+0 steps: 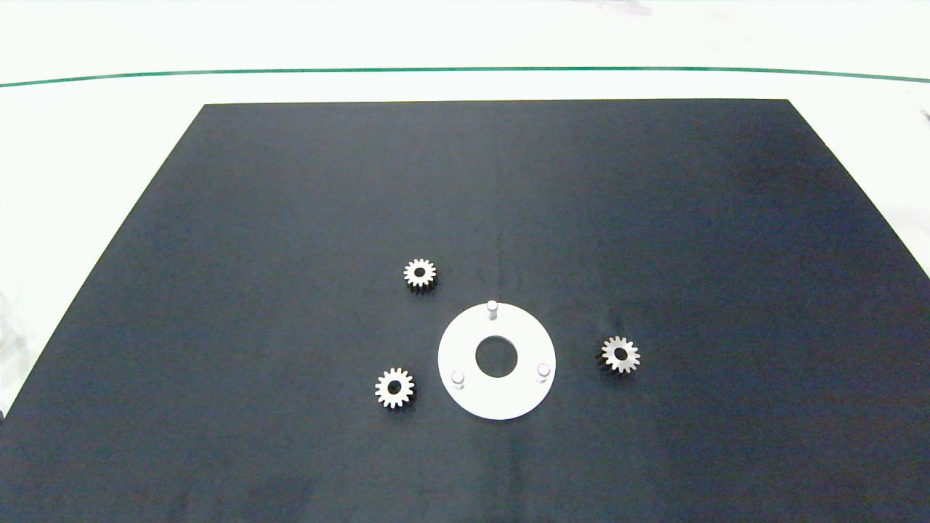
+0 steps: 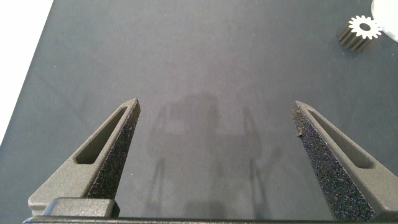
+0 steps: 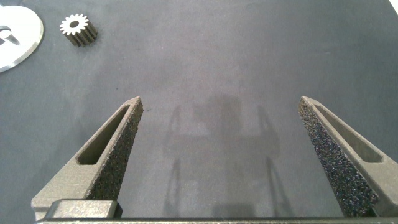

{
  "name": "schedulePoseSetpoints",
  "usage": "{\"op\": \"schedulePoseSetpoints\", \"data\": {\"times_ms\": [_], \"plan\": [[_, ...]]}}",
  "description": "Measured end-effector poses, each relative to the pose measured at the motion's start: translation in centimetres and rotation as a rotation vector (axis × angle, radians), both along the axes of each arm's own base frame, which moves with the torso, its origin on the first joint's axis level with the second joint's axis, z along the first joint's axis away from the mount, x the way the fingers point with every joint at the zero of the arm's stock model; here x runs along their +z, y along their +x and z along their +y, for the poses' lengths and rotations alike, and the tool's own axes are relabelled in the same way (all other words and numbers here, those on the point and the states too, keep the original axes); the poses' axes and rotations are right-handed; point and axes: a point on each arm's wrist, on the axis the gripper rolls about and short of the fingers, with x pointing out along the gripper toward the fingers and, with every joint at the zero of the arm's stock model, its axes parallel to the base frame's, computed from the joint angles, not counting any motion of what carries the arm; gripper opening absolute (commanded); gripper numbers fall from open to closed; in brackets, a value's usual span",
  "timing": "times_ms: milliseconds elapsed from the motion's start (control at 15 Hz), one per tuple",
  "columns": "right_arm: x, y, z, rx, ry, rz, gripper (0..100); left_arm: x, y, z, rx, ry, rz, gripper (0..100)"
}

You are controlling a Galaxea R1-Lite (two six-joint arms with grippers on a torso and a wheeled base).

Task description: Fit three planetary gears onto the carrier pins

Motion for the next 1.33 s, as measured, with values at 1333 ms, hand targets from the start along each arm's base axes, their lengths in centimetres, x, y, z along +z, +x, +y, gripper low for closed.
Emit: {"op": "schedulePoseSetpoints", "data": {"times_ms": [1333], "plan": [[-0.02,0.0,-0.01,-0.003,-0.003,0.001,100,0.0,0.0,0.0,0.0,0.0,0.0,100]]}}
